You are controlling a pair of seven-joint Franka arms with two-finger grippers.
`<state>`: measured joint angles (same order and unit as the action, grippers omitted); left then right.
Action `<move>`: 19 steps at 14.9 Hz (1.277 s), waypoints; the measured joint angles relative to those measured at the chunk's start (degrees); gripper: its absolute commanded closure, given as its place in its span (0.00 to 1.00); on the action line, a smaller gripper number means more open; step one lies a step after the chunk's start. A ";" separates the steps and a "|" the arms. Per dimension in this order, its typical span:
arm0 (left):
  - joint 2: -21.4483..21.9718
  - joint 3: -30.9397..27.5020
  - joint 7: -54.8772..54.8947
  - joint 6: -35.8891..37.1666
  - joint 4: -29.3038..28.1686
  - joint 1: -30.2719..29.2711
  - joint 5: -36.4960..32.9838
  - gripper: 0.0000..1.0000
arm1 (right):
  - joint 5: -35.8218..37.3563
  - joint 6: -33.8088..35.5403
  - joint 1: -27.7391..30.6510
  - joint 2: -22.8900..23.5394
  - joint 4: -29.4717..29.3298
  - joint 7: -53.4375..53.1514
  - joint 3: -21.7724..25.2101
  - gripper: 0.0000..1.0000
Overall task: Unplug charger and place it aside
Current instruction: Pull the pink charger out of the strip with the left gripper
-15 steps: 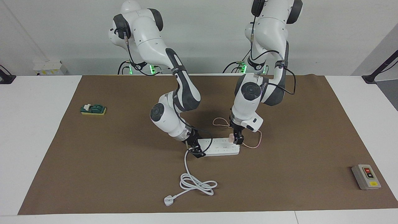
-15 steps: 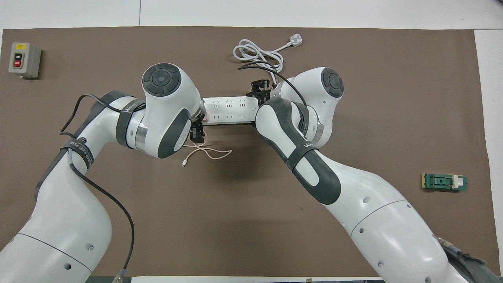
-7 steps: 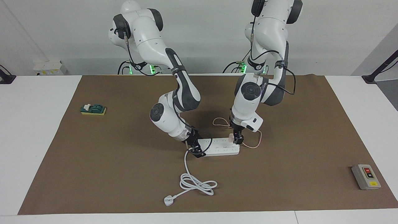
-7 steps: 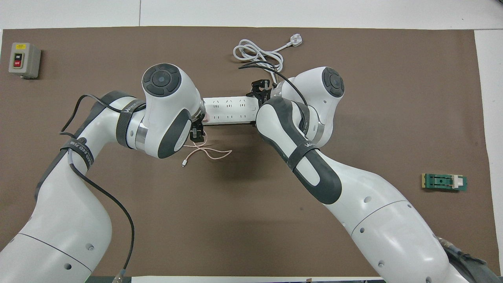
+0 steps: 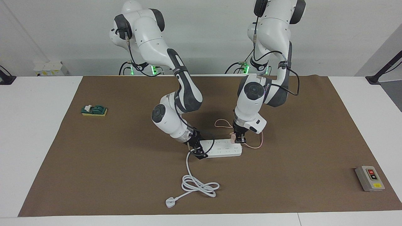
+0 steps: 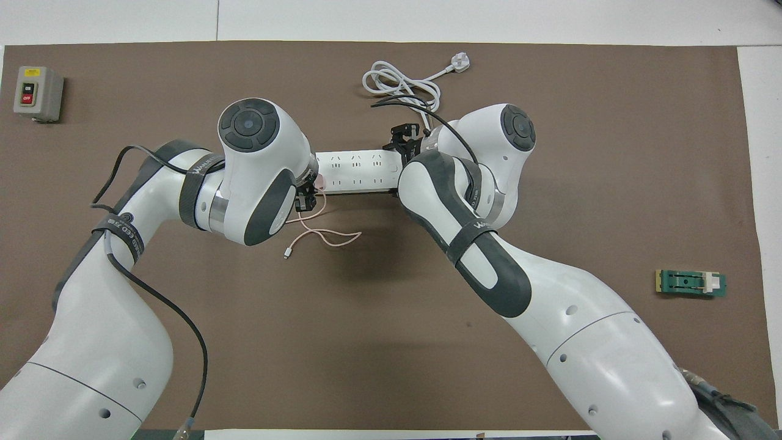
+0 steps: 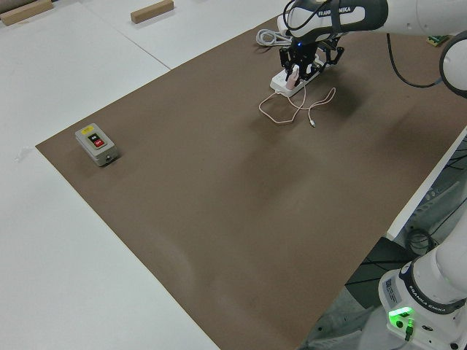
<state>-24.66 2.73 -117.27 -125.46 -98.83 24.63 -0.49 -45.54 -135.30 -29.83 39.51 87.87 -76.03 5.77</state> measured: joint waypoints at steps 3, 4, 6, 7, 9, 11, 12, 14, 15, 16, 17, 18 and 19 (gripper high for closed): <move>0.00 0.00 0.06 -0.03 0.00 0.02 -0.07 1.00 | -0.01 0.00 0.00 0.00 0.00 0.00 0.00 1.00; 0.00 0.00 0.06 -0.03 0.00 0.03 -0.07 1.00 | -0.02 0.00 0.00 0.00 0.00 0.00 0.00 1.00; 0.00 -0.01 0.06 -0.03 0.00 0.03 -0.07 1.00 | -0.02 0.00 0.00 0.00 0.00 0.00 0.00 1.00; 0.00 -0.01 0.06 -0.02 0.00 0.03 -0.07 1.00 | -0.03 0.00 0.00 0.00 0.00 0.00 0.00 1.00; -0.02 0.14 0.72 0.30 0.16 0.06 -0.81 1.00 | -0.04 0.00 0.00 0.00 0.00 0.00 0.00 1.00; -0.39 0.32 1.99 1.91 1.36 0.21 -1.88 1.00 | -0.08 0.00 0.01 0.02 0.01 0.00 0.00 1.00; -0.58 0.32 2.90 3.48 2.48 0.26 -1.97 1.00 | -0.10 0.00 0.00 0.01 0.01 0.00 0.00 1.00; 0.53 0.33 4.47 10.82 5.78 0.32 -2.12 1.00 | -0.13 0.00 0.01 0.01 0.01 0.01 0.00 1.00; 2.08 0.29 5.44 15.18 7.27 0.32 -2.15 1.00 | -0.14 0.00 0.01 0.01 0.01 0.01 0.00 1.00; 3.95 0.27 6.48 19.23 8.58 0.32 -2.15 1.00 | -0.14 0.00 0.01 0.01 0.01 0.01 0.00 1.00; 5.73 0.27 7.42 22.96 9.90 0.32 -2.10 1.00 | -0.14 0.00 0.01 0.01 0.01 0.01 0.00 1.00; 7.25 0.25 8.51 26.39 11.50 0.32 -2.05 1.00 | -0.14 0.00 0.01 0.01 0.01 0.01 0.00 1.00; 8.33 0.19 9.72 28.70 12.90 0.32 -2.03 1.00 | -0.14 0.00 0.02 0.01 0.01 0.01 0.00 0.43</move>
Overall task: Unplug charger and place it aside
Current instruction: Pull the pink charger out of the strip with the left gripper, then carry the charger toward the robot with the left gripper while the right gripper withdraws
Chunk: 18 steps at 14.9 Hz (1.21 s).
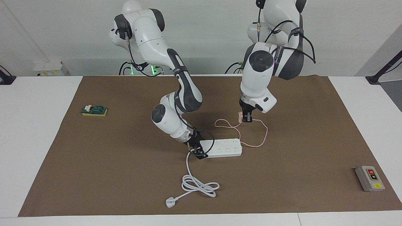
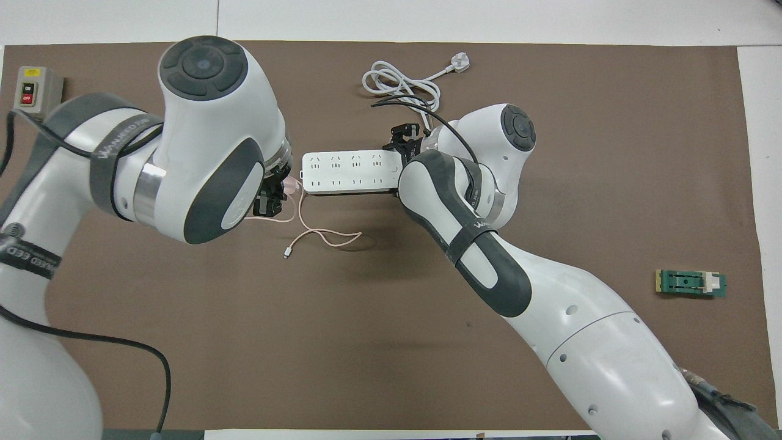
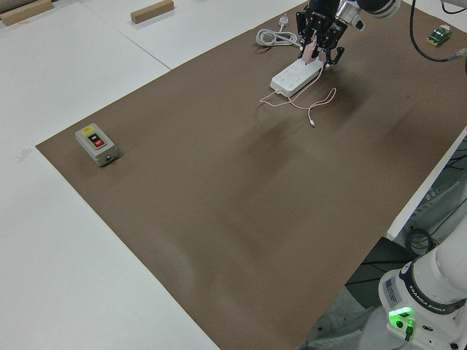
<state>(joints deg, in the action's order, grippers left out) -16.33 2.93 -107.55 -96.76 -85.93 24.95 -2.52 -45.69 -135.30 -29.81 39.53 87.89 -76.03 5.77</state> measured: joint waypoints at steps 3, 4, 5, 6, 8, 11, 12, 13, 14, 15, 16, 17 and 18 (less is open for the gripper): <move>2.06 -0.66 9.19 2.31 1.41 -0.45 0.15 1.00 | 0.00 -0.09 0.03 0.06 0.00 0.62 0.01 0.00; 2.56 -0.93 13.61 2.81 1.40 -1.06 0.19 1.00 | 0.00 -0.06 0.11 0.07 0.00 1.07 0.01 0.00; 2.99 -1.05 18.67 3.34 1.39 -2.11 0.20 1.00 | 0.00 0.01 0.16 0.06 0.00 1.17 0.01 0.00; 3.43 -1.15 23.65 3.99 1.35 -3.39 0.22 1.00 | 0.00 0.02 0.17 0.06 0.00 1.18 0.03 0.00; 4.70 -1.31 34.45 5.80 0.81 -6.39 0.29 1.00 | 0.00 0.09 0.16 -0.06 -0.01 1.18 0.08 0.00; 8.15 -1.46 51.38 7.22 -2.45 -10.62 0.37 1.00 | 0.12 2.19 0.35 -1.31 -0.05 1.19 1.02 0.00; 9.63 -1.48 57.18 7.43 -4.23 -11.96 0.39 1.00 | 0.55 3.24 0.81 -2.20 -0.11 1.24 1.46 0.00; 11.13 -1.50 62.64 7.55 -6.19 -13.25 0.40 1.00 | 1.25 3.77 1.56 -3.14 -0.44 1.45 1.83 0.00; 12.59 -1.52 67.82 7.58 -8.27 -14.47 0.41 1.00 | 2.66 4.98 2.53 -4.26 -0.73 1.63 2.02 0.00; 13.98 -1.52 72.86 7.57 -10.41 -15.78 0.42 1.00 | 4.09 6.52 3.33 -5.58 -0.80 1.64 2.10 0.00; 15.23 -1.53 77.78 7.57 -12.46 -17.15 0.43 1.00 | 5.16 8.03 3.85 -7.08 -0.69 1.64 2.29 0.00; 16.31 -1.55 82.51 7.56 -14.27 -18.57 0.43 1.00 | 5.59 9.10 4.09 -8.80 -0.24 1.64 2.78 0.00; 17.23 -1.59 86.93 7.56 -15.86 -20.00 0.43 1.00 | 5.73 9.66 4.25 -10.94 0.83 1.64 3.45 0.00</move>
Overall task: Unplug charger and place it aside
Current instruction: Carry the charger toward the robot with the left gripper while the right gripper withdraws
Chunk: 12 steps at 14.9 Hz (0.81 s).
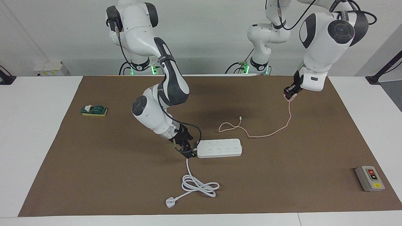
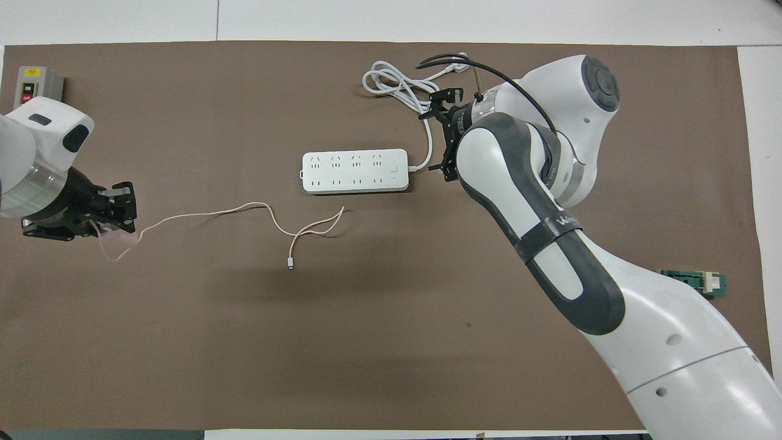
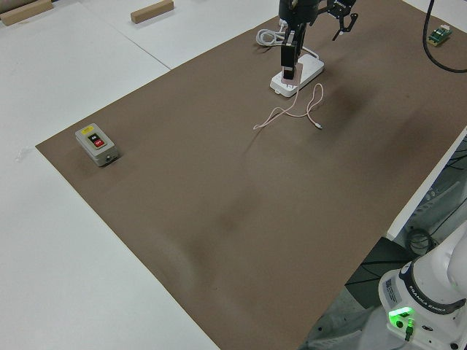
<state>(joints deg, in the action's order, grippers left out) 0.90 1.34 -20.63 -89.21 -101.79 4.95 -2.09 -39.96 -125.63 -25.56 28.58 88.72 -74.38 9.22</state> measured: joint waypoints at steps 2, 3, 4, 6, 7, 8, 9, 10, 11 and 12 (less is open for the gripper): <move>1.61 -0.13 7.14 -0.16 -2.91 -2.60 0.00 1.00 | 0.78 1.07 1.03 -5.17 3.06 0.00 0.75 0.00; 2.42 -0.16 10.14 -0.57 -4.52 -3.74 0.01 1.00 | 2.12 2.92 1.96 -7.85 4.43 0.00 0.95 0.00; 3.33 -0.18 12.72 -1.45 -6.36 -4.62 0.01 1.00 | 4.15 5.34 3.18 -10.06 5.27 0.01 1.05 0.00; 5.49 -0.22 16.53 -4.78 -11.15 -5.94 0.01 1.00 | 8.04 9.96 5.68 -13.45 5.98 0.21 1.14 0.00; 6.87 -0.25 18.12 -7.48 -14.26 -6.61 0.01 1.00 | 9.87 12.09 6.54 -14.76 6.05 0.49 1.15 0.00; 8.29 -0.21 20.27 -10.41 -17.50 -7.62 0.01 1.00 | 12.38 14.08 7.18 -15.92 6.08 0.91 1.15 0.00; 9.60 -0.22 23.06 -12.79 -20.42 -9.18 0.21 1.00 | 15.15 15.76 7.61 -16.97 6.11 2.24 1.16 0.00; 10.63 -0.29 25.82 -14.19 -22.54 -11.15 1.34 1.00 | 17.63 17.31 7.85 -17.85 6.16 4.58 1.16 0.00; 11.48 -0.38 28.81 -15.11 -24.14 -13.33 3.23 1.00 | 20.18 19.09 8.08 -18.61 6.19 7.95 1.16 0.00; 12.19 -0.47 31.18 -15.89 -25.29 -15.10 4.49 1.00 | 22.52 20.62 8.58 -19.25 6.18 11.92 1.10 0.00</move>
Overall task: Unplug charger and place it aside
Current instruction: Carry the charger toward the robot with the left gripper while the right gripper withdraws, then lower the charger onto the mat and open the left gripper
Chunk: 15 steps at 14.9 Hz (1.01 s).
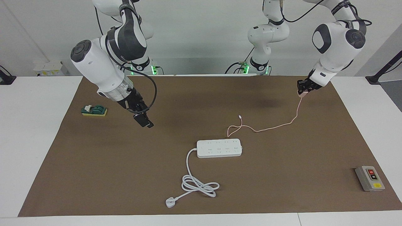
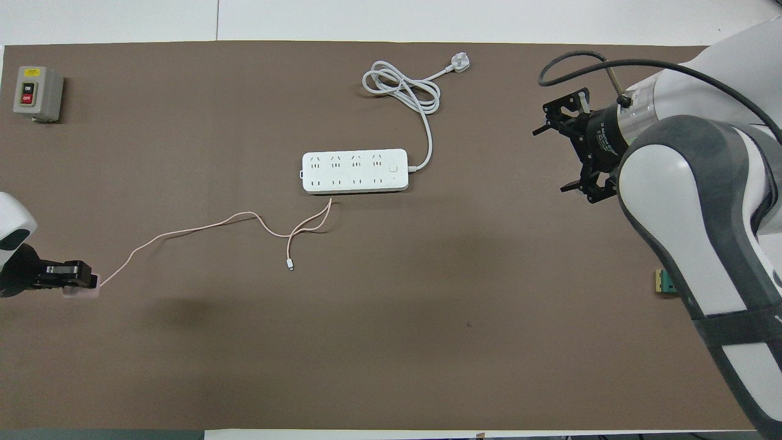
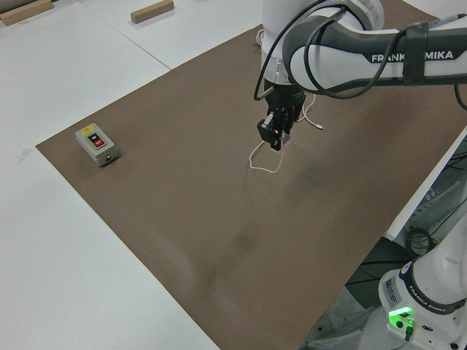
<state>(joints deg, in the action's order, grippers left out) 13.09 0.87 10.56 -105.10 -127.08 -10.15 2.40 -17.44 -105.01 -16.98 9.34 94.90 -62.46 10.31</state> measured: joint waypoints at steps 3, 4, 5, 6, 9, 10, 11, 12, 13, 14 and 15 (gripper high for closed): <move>2.21 0.00 2.06 -6.93 -5.39 -1.61 1.76 1.00 | 3.60 4.30 3.66 -1.38 0.00 15.46 -0.08 0.00; 2.89 0.21 2.07 -10.55 -8.18 -1.55 3.08 1.00 | 3.98 5.48 5.29 -1.59 0.00 20.69 -0.08 0.00; 3.29 0.45 2.24 -13.63 -10.67 -1.46 4.37 1.00 | 4.65 6.37 6.73 -1.76 0.00 25.93 -0.06 0.00; 3.38 0.67 2.78 -15.56 -12.32 -1.35 5.09 1.00 | 6.08 7.10 7.62 -2.03 -0.01 30.68 -0.05 0.00; 3.21 0.93 4.94 -17.82 -14.11 -0.46 7.00 1.00 | 10.26 10.58 7.93 -4.25 -0.04 42.45 -0.28 0.00; 3.03 0.96 5.96 -18.09 -14.22 0.21 7.26 1.00 | 10.88 11.75 7.91 -5.15 -0.04 46.01 -0.40 0.00; 2.74 1.00 6.90 -18.33 -14.25 0.82 7.54 1.00 | 11.80 12.59 7.99 -5.87 -0.04 49.67 -0.42 0.00; 2.42 1.08 7.51 -18.57 -14.26 1.18 8.13 1.00 | 13.00 12.87 8.30 -6.30 -0.01 53.05 -0.43 0.00; 2.10 1.07 7.97 -18.99 -14.26 1.48 9.52 1.00 | 14.05 12.88 8.93 -6.45 0.00 55.74 -0.42 0.00; 1.81 1.08 8.75 -19.66 -14.26 1.71 11.47 1.00 | 14.61 12.87 9.82 -6.44 0.03 57.37 -0.43 0.00; 1.46 1.09 9.57 -20.48 -14.26 1.95 12.95 1.00 | 14.68 12.87 10.77 -6.43 0.08 58.20 -0.41 0.00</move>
<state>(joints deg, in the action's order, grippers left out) 14.55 1.96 20.13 -125.58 -141.34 -8.20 15.35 -2.76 -92.14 -6.21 2.91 94.98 -4.26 9.91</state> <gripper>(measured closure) 0.674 0.000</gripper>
